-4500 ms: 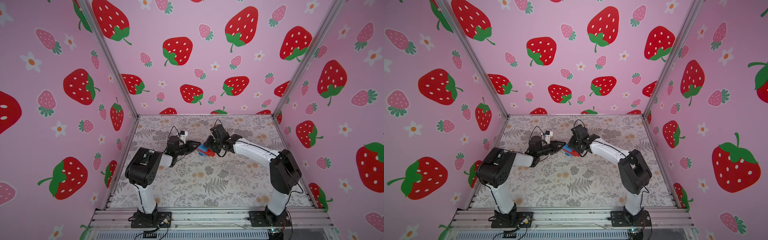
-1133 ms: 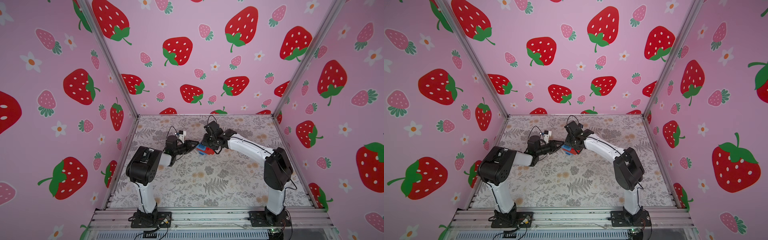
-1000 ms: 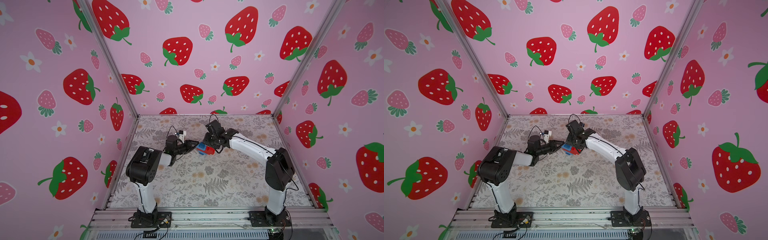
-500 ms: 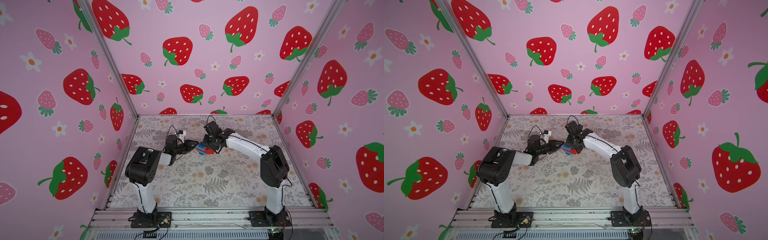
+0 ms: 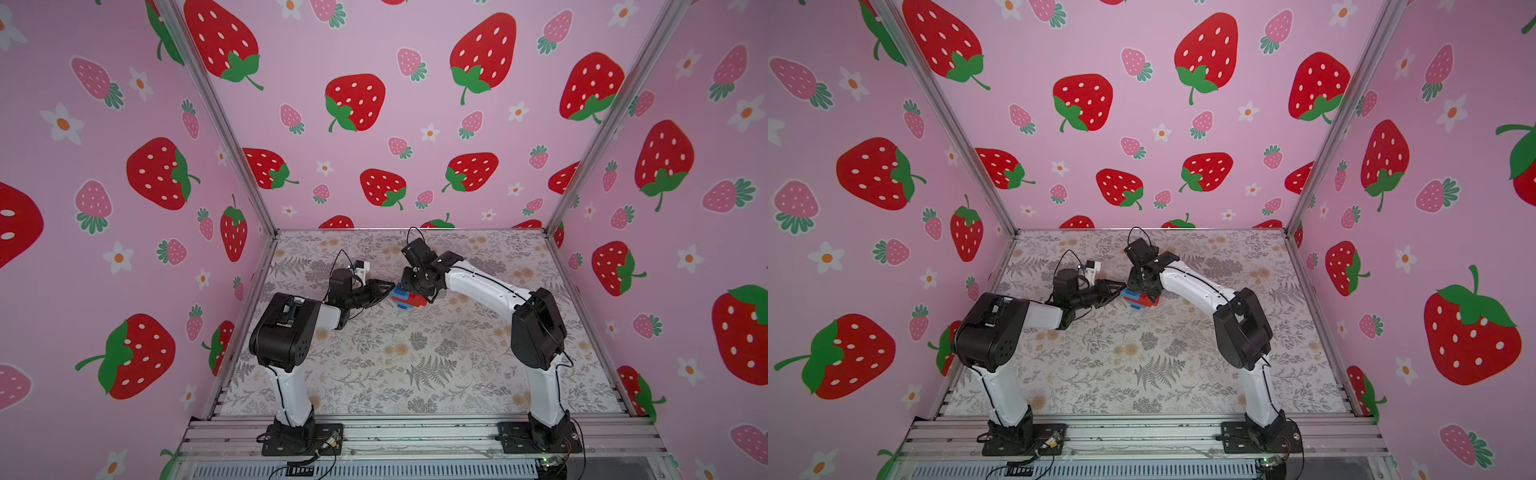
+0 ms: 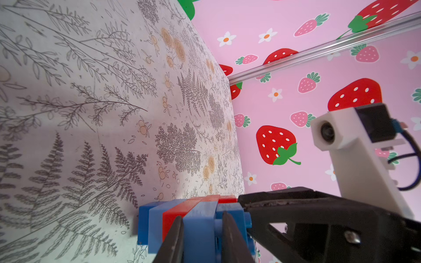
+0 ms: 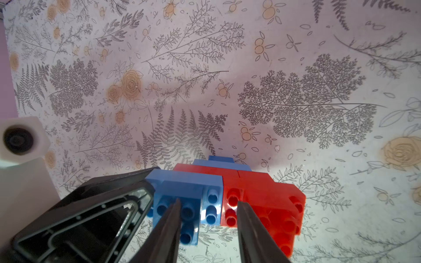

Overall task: Assemble a heart with lego
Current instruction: Assemble the lego brick with the lego brick.

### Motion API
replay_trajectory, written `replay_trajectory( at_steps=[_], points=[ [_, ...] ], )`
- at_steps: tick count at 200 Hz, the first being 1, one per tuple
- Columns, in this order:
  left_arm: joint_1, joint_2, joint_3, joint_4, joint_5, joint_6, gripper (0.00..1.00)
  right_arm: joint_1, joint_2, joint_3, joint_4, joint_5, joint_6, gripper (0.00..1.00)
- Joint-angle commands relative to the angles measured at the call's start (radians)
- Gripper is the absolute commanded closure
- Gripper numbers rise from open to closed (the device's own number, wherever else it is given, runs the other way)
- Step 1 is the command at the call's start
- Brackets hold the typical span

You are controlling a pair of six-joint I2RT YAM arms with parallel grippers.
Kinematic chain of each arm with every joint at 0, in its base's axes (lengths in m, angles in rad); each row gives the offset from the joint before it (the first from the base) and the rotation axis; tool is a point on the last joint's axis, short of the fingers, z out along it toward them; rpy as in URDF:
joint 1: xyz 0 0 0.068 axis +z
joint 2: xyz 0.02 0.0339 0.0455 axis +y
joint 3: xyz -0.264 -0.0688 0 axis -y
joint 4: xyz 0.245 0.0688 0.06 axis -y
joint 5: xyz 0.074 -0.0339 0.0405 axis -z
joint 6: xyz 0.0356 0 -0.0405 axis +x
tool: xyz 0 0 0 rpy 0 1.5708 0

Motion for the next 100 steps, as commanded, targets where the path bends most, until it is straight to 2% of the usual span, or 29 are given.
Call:
replay_trajectory(
  at_steps=[1,22,45,80,100],
  points=[
    [-0.012,0.041,-0.032,-0.218,-0.028,0.079,0.93,0.027,-0.019,-0.059,-0.016,0.057,-0.048,0.62],
    [-0.013,0.046,-0.023,-0.211,-0.018,0.068,0.93,0.011,0.045,-0.051,-0.051,-0.019,-0.02,0.64],
    [-0.014,0.041,-0.026,-0.216,-0.019,0.072,0.93,0.033,0.073,-0.049,-0.048,0.037,-0.045,0.64],
    [-0.016,0.017,-0.021,-0.253,-0.014,0.103,0.93,0.037,0.143,-0.008,-0.093,0.024,-0.062,0.65],
    [-0.016,0.006,-0.015,-0.28,-0.025,0.118,0.93,0.037,0.078,0.002,-0.074,0.041,-0.078,0.64]
  ],
)
